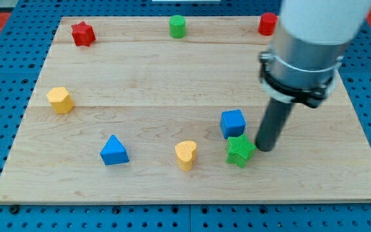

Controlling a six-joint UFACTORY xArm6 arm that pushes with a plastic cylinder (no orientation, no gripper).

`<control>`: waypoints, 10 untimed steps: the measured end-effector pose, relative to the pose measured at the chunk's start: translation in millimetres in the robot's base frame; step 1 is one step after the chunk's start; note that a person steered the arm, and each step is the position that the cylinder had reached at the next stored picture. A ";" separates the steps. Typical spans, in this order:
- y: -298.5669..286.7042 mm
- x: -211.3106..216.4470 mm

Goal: Push the green circle towards the center of the board

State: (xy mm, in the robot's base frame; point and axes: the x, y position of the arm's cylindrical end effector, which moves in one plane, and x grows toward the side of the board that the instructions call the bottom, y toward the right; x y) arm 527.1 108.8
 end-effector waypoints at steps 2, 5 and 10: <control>-37.8 -53.9; 60.0 -254.4; -151.5 -257.2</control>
State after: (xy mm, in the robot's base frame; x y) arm 269.9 -42.7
